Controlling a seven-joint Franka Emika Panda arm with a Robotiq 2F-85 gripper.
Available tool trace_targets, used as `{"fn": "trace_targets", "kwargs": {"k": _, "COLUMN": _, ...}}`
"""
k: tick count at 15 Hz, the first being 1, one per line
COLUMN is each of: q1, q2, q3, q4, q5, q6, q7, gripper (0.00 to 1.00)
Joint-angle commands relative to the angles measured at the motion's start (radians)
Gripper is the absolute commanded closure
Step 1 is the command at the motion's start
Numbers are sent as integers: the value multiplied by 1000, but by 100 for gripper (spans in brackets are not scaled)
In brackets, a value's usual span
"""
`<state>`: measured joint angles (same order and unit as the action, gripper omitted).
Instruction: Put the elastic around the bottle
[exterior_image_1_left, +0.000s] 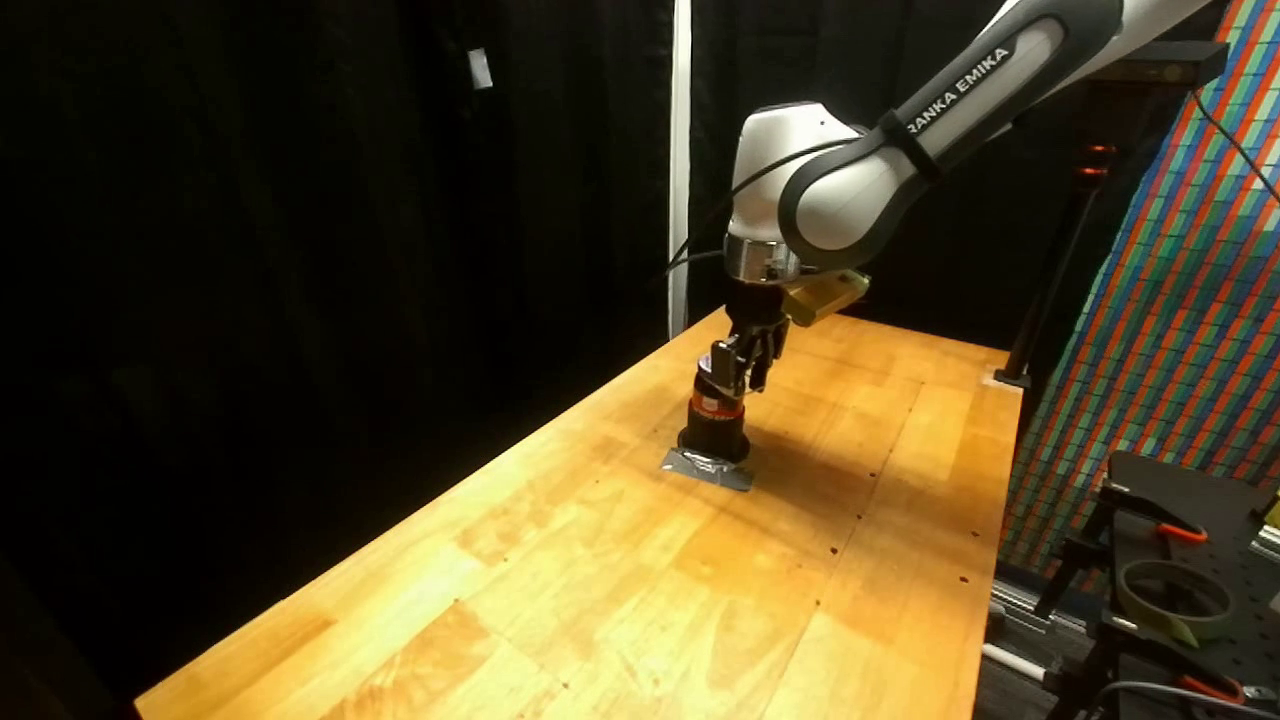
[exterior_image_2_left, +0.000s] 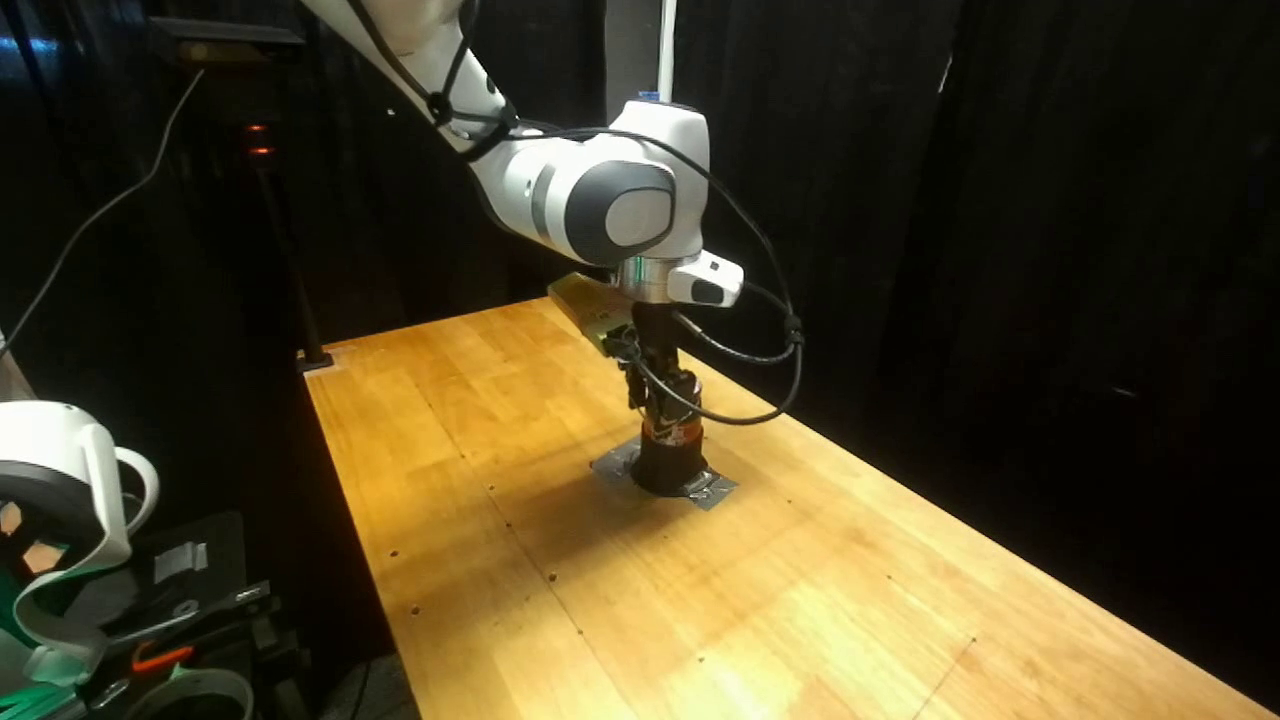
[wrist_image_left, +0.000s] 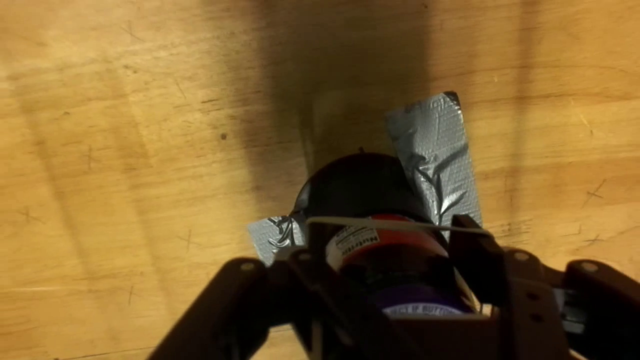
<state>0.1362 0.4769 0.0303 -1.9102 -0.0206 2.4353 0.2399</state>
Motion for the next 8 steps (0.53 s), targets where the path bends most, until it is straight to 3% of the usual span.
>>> {"fn": "trace_targets", "kwargs": {"k": 1, "q1": 10, "q2": -108, "q3": -7, "q4": -147, "q5": 8, "q6": 102, "q7": 36, "gripper": 64}}
{"fn": "trace_targets", "kwargs": {"k": 4, "q1": 8, "q2": -152, "q3": 2, "q4": -238, "q5": 29, "q6": 259, "q7": 49, "gripper": 88}}
{"fn": "trace_targets", "kwargs": {"k": 8, "q1": 16, "q2": -184, "q3": -5, "q4": -357, "q5": 31, "q6": 504, "q7": 76, "gripper": 98}}
